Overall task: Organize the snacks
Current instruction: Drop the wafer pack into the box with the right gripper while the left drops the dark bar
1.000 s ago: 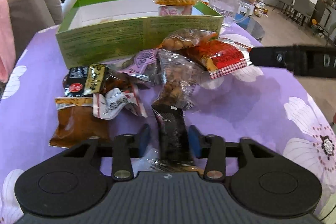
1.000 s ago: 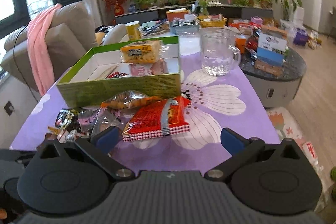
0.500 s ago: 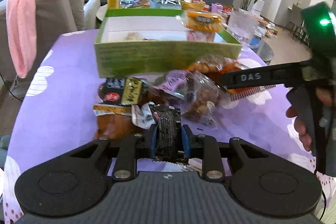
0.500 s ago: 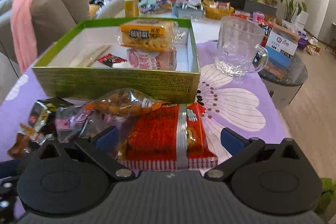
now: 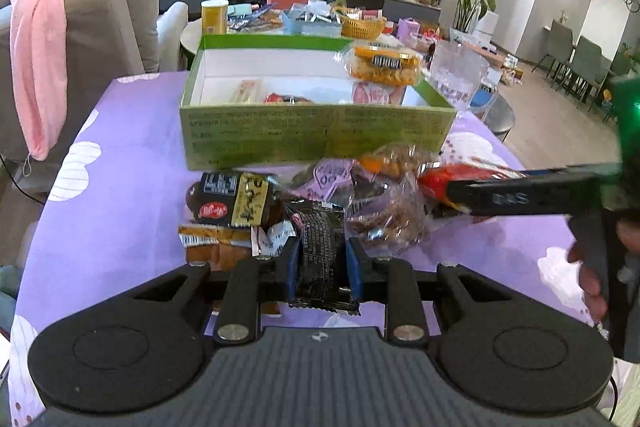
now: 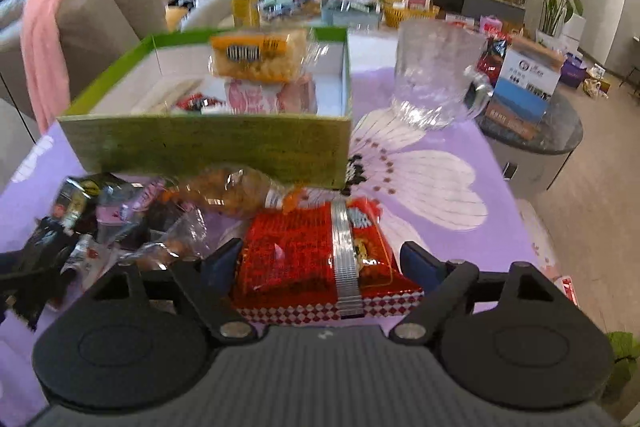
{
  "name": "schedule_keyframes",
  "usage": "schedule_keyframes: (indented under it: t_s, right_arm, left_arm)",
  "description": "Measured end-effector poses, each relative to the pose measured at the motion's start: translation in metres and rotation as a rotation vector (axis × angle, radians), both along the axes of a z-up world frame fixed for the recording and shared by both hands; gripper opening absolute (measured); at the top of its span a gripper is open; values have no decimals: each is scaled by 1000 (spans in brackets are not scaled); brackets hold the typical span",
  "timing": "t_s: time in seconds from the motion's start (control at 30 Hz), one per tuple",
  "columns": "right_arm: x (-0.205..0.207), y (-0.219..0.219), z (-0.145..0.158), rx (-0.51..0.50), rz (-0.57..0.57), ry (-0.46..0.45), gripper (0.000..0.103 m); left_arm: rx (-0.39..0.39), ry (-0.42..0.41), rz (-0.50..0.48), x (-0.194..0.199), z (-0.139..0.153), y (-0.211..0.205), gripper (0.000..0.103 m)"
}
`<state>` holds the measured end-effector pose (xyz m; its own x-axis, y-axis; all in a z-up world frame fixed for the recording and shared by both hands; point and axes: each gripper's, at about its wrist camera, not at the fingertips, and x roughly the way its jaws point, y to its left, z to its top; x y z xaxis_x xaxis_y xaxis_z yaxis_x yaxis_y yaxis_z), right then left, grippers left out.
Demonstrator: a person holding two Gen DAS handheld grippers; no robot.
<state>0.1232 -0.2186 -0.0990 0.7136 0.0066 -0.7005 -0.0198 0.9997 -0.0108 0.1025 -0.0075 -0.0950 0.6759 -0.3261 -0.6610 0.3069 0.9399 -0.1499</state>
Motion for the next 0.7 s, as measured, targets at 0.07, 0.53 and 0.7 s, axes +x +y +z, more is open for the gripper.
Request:
schedule_keyframes:
  t_s: [0.07, 0.53, 0.7]
  right_arm:
    - [-8, -4, 11, 9, 3, -24, 73]
    - [0, -3, 62, 45, 42, -148, 103]
    - [-13, 0, 20, -26, -11, -15, 103]
  left_arm:
    - [-12, -13, 5, 1, 6, 2, 23]
    - [-51, -149, 42, 17, 53, 15, 23]
    - [-59, -114, 53, 22, 40, 18, 23]
